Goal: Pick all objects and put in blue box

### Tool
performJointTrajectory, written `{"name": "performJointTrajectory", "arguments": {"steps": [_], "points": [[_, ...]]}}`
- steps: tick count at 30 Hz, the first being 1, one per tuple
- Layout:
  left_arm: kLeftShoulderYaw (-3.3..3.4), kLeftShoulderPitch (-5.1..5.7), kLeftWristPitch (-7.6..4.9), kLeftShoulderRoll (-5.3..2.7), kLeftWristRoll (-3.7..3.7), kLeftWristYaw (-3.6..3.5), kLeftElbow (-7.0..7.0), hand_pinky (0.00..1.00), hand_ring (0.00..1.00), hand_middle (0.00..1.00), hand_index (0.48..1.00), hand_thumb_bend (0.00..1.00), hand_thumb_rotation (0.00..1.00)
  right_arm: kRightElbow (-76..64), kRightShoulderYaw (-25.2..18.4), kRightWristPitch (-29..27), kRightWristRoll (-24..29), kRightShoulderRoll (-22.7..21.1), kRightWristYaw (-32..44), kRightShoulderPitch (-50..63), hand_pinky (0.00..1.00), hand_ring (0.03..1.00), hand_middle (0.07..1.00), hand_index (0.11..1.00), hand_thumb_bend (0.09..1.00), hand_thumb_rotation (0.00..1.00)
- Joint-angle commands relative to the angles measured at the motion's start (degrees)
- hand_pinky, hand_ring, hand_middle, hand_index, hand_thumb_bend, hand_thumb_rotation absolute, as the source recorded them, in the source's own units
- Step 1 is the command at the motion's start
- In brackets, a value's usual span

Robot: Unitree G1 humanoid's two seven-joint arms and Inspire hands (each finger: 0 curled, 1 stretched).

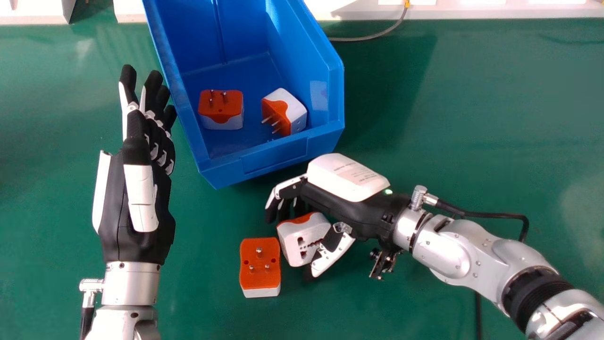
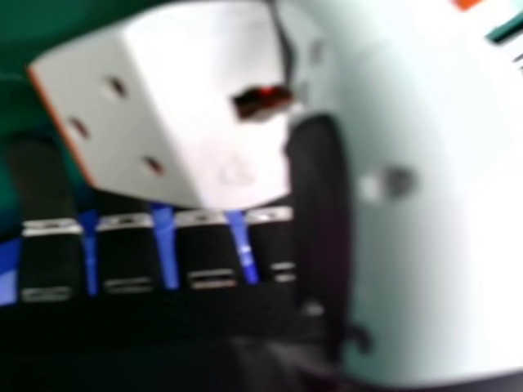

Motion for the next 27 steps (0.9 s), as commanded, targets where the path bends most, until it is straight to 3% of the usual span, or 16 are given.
{"name": "performJointTrajectory", "arguments": {"steps": [1,20,27], "points": [[-0.07,-0.41,-1.14,0.21,0.05,-0.56,-0.56,1.0,1.0,1.0,1.0,0.88,1.0,-0.15,0.08,-0.25,-0.48,-0.88,-1.06,-0.36,0.4,0.461,0.54,0.584,0.652,0.08],[-0.23,-0.68,-0.95,0.19,0.04,-0.68,-0.57,1.0,1.0,1.0,1.0,0.88,1.0,-0.76,-0.5,-0.47,0.24,-1.77,-0.52,-0.97,0.3,0.347,0.449,0.531,0.546,0.01],[-0.39,-0.85,-0.93,-0.04,0.42,-0.28,-0.59,1.0,1.0,1.0,1.0,0.88,1.0,-3.78,-2.69,-1.32,2.84,-3.18,2.54,-0.69,0.28,0.317,0.455,0.507,0.534,0.0]]}}
